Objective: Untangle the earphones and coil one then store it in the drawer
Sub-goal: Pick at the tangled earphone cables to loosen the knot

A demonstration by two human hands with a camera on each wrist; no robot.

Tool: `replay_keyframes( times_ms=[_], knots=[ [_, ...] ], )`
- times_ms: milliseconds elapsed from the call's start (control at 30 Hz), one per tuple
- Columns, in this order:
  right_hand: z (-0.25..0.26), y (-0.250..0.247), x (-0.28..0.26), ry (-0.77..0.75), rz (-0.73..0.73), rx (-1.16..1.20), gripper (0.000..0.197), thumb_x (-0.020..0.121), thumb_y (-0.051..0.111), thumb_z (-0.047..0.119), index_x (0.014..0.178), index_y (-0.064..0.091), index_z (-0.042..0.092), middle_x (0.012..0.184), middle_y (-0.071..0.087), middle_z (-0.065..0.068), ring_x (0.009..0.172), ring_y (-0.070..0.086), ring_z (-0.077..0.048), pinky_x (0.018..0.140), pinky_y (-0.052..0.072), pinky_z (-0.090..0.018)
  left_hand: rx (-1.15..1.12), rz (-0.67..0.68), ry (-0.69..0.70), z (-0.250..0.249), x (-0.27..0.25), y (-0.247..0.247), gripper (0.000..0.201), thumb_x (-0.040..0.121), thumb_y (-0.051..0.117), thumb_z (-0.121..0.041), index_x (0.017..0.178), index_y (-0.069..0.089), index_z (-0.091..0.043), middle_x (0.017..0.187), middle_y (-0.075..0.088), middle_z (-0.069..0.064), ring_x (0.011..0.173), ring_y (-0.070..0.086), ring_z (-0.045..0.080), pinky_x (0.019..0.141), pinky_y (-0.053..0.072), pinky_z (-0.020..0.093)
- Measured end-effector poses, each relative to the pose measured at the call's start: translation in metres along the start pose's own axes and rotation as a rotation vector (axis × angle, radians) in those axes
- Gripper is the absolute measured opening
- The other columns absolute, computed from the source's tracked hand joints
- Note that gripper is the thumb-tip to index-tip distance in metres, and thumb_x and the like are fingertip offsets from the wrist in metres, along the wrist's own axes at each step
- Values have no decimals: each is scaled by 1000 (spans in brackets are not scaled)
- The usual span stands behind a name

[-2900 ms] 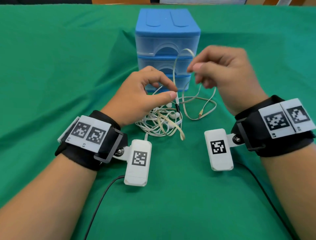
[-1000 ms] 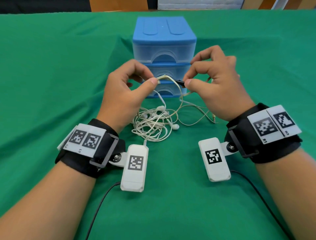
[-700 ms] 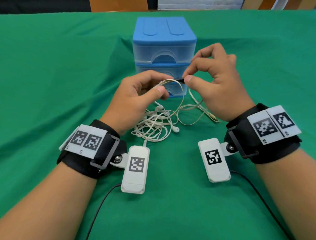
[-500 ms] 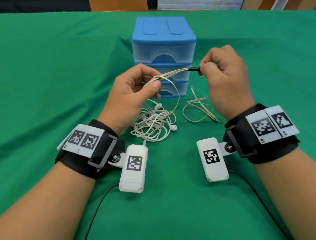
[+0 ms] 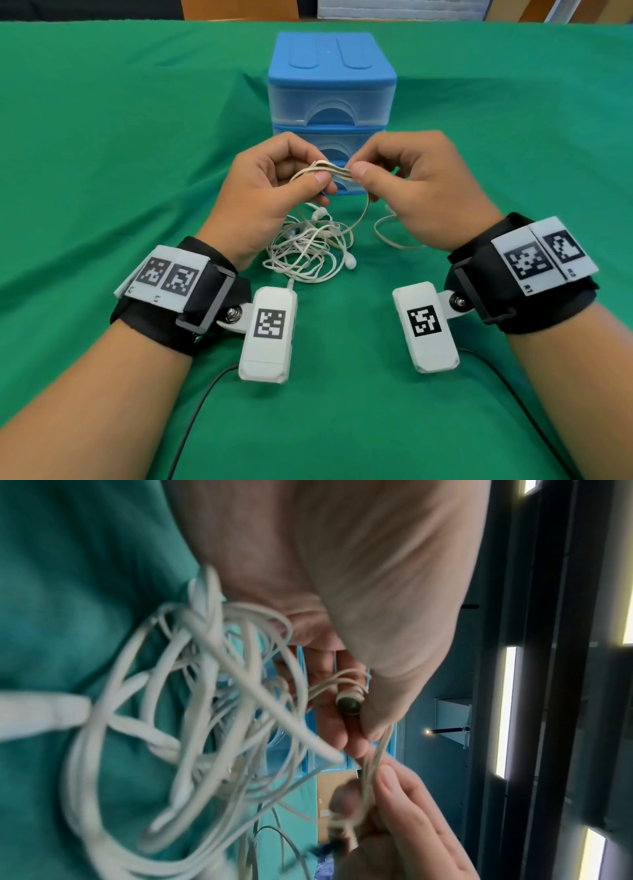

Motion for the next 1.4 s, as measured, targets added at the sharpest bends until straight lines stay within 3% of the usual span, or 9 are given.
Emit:
replay_keyframes(
  times_ms=[200,367,500,633,767,833,967,1067,1400],
  knots=[
    [-2,-14,4,-7,-136,152,17,96,63,15,88,69,0,58,35,-17,54,28,-14,52,25,-21,-27,-1,-59,2,0,2,21,85,70,-2,82,53,-13,65,55,-4,58,51,14,60,48,24],
    [-13,-36,3,56,-304,286,21,93,64,16,87,73,-1,51,52,16,49,35,-1,54,30,-15,-111,-5,-96,1,-1,-1,26,83,71,-14,77,46,-16,60,49,-6,56,44,14,66,39,32],
    [-16,-43,2,75,-362,304,20,83,69,23,66,62,16,59,47,-25,55,31,-23,53,30,-38,-120,-38,-140,3,-2,-4,20,88,60,-13,73,48,-15,62,50,-3,57,48,16,66,40,31],
    [-16,-53,1,69,-498,330,29,92,64,24,68,48,22,59,34,-10,53,26,-32,49,28,-44,-174,-76,-152,4,-2,-10,20,85,53,-7,67,49,-16,75,60,2,72,60,19,74,49,30],
    [-21,-64,-2,69,-645,455,30,97,56,21,70,41,20,57,30,2,46,26,-17,45,24,-33,-197,-46,-102,1,-2,-6,43,83,40,4,54,59,-22,108,69,14,95,69,27,89,54,39],
    [-23,-67,-3,76,-693,499,31,98,53,20,72,38,19,59,27,-1,47,24,-17,45,25,-29,-228,-21,-100,1,-3,-4,41,77,38,6,52,54,-22,101,72,16,90,72,28,89,53,40],
    [-27,-68,-4,90,-718,517,29,100,50,20,73,39,18,57,35,0,45,34,-16,46,30,-29,-265,-17,-115,0,-4,-6,25,79,42,4,62,43,-15,63,57,8,46,48,16,73,52,33],
    [-27,-65,-5,96,-725,494,29,102,49,20,74,42,18,55,43,5,44,42,-13,46,34,-29,-222,-57,-119,1,-3,-8,23,82,51,0,67,41,-15,57,45,5,43,31,13,57,45,22],
    [-14,-55,0,49,-553,475,26,102,52,19,76,47,18,57,51,2,45,46,-15,45,35,-30,40,-45,-111,3,-1,-8,11,93,58,-21,95,64,-13,87,68,8,43,35,13,52,45,28]
  ],
)
Point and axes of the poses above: each hand's wrist, its own x-axis towards the middle knuckle, its own y-axis out of the palm, z = x × y, the point moved 6 cm from there along x, towards the middle knuckle
